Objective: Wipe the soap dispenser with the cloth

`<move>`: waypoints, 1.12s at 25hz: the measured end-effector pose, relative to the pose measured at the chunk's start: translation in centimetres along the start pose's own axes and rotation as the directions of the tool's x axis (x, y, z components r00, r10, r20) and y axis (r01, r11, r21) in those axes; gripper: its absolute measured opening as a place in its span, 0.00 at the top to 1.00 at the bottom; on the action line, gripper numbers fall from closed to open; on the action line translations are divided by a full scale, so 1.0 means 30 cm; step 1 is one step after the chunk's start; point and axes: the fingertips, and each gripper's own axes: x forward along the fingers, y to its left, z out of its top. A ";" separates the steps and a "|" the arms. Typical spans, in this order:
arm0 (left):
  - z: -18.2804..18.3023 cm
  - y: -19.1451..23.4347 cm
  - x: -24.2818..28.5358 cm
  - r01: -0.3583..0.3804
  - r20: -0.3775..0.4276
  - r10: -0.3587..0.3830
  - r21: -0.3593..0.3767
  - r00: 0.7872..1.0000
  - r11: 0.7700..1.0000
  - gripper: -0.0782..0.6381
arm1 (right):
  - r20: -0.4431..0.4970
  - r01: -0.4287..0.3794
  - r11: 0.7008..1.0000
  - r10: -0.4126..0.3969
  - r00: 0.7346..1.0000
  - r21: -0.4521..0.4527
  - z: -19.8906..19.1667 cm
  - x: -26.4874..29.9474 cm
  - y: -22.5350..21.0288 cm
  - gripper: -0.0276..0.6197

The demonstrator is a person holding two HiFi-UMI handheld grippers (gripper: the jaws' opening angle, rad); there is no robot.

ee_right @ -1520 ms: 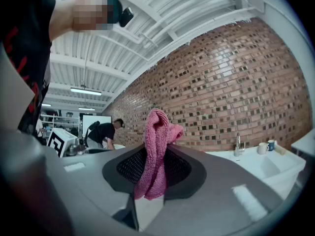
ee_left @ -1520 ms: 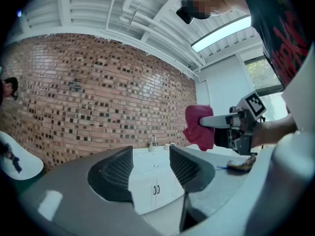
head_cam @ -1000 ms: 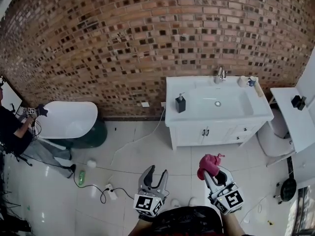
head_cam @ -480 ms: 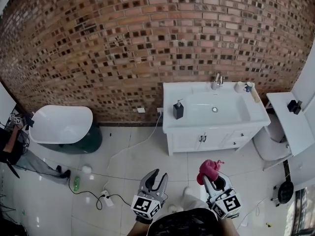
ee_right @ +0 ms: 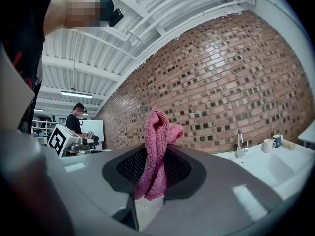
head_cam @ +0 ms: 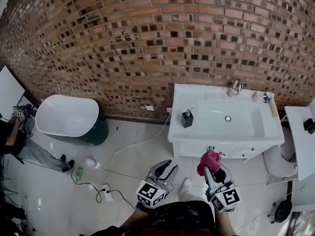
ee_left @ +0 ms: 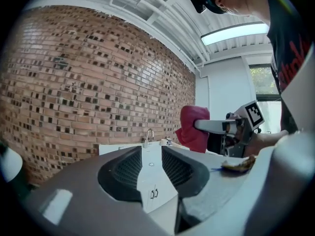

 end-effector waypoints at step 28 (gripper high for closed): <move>-0.367 0.783 0.933 0.151 -0.329 -0.124 0.057 0.936 0.987 0.62 | -0.126 0.170 0.983 -0.161 0.979 0.065 -0.061 0.694 -0.572 0.82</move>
